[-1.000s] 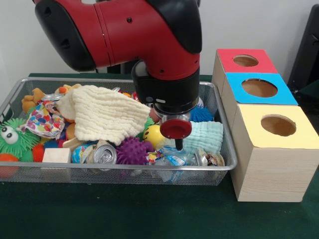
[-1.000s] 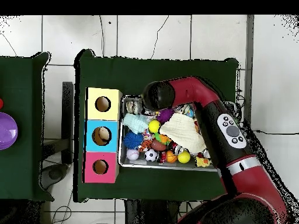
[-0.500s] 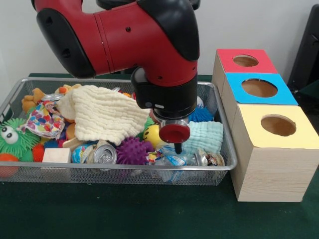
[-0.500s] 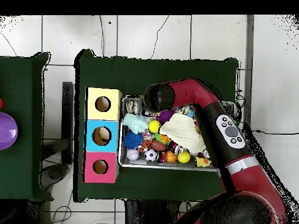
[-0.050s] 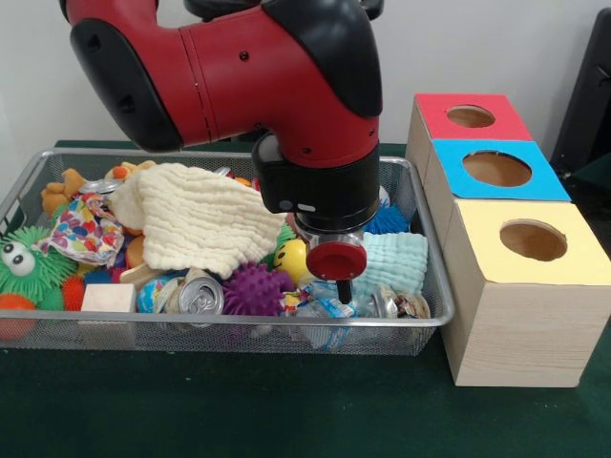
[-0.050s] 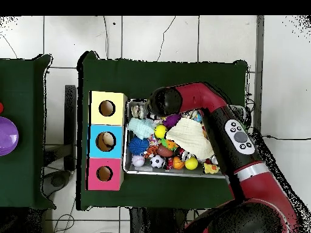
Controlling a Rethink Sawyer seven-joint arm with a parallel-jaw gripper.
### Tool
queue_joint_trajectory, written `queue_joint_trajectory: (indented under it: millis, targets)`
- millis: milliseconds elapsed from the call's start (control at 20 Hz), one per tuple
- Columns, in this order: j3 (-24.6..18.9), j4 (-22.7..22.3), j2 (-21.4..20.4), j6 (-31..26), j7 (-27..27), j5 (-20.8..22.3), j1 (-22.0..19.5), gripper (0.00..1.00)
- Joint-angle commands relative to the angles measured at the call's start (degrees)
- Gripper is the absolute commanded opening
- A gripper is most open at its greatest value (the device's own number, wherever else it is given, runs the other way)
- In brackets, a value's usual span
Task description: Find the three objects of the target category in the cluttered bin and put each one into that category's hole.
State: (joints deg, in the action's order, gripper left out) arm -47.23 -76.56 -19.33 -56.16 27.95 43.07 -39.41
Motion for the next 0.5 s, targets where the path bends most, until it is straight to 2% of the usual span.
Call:
queue_joint_trajectory:
  millis: [50,200,250,400,450,500]
  targets:
    - [1.6,1.2,1.3,3.3,-5.0,1.3,-1.1,0.00]
    - [2.1,1.4,1.0,2.5,-5.0,1.3,-0.9,0.00]
    - [3.3,1.8,0.6,1.2,-3.0,1.0,-0.4,1.00]
    - [3.9,2.0,0.3,0.2,-2.0,0.9,0.2,1.00]
    - [2.1,1.1,0.3,0.2,-7.5,1.4,-0.3,1.00]
    - [1.8,0.7,0.1,-0.3,-8.3,1.3,-0.3,1.00]
